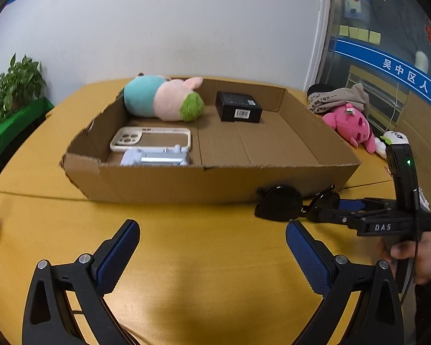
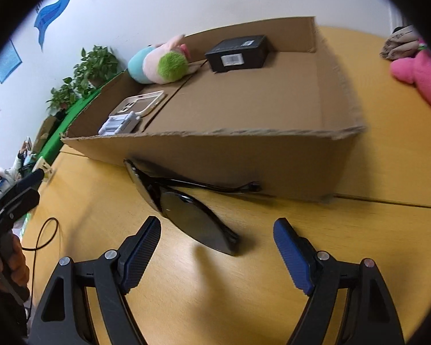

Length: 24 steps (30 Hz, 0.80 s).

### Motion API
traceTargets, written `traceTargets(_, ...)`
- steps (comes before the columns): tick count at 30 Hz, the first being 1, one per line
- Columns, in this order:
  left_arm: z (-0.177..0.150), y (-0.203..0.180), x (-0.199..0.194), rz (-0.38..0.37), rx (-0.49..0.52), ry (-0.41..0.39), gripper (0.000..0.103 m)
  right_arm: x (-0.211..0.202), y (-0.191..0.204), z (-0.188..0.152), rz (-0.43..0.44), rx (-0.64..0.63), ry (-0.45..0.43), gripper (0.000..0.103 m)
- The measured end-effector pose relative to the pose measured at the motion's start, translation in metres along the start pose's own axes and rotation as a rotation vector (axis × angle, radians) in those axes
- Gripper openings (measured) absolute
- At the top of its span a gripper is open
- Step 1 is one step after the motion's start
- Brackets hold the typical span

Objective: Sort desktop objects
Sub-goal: 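Withdraw both tools from the box toward the black sunglasses on the table, then close the right tool on the black sunglasses frame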

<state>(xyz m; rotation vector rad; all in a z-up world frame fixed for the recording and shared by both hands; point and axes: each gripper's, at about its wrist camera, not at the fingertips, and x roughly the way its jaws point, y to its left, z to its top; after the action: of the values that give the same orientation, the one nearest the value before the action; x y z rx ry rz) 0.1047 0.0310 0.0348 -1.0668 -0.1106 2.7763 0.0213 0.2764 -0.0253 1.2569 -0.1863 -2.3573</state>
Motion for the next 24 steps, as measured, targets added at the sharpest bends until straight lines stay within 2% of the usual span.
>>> traceTargets(5,-0.004,0.015,0.007,-0.021,-0.085,0.018,0.103,0.004,0.039,-0.014,0.115,-0.068,0.033,0.082)
traceTargets(8,-0.007,0.023,0.01,-0.019,-0.101,0.035,0.103,-0.007,0.061,-0.031,0.208,-0.07,0.051,0.082)
traceTargets(9,-0.007,0.026,0.011,-0.02,-0.105,0.038,0.103,-0.012,0.066,-0.036,0.214,-0.082,0.058,0.082)
traceTargets(12,-0.008,0.032,0.015,-0.025,-0.132,0.051,0.103,-0.027,0.076,-0.038,0.122,-0.135,0.058,0.082)
traceTargets(14,-0.008,0.034,0.021,-0.037,-0.158,0.079,0.103,-0.033,0.081,-0.029,0.027,-0.178,0.048,0.082)
traceTargets(16,-0.008,0.032,0.027,-0.047,-0.161,0.113,0.103,-0.031,0.085,-0.021,-0.032,-0.229,0.055,0.082)
traceTargets(19,-0.004,0.026,0.039,-0.051,-0.168,0.18,0.103,-0.009,0.088,-0.004,-0.023,-0.293,0.098,0.082)
traceTargets(22,0.001,0.023,0.047,-0.096,-0.201,0.21,0.103,0.02,0.082,0.0,0.012,-0.294,0.183,0.078)
traceTargets(24,0.003,0.02,0.053,-0.121,-0.219,0.237,0.103,0.027,0.083,-0.006,-0.009,-0.309,0.194,0.06)
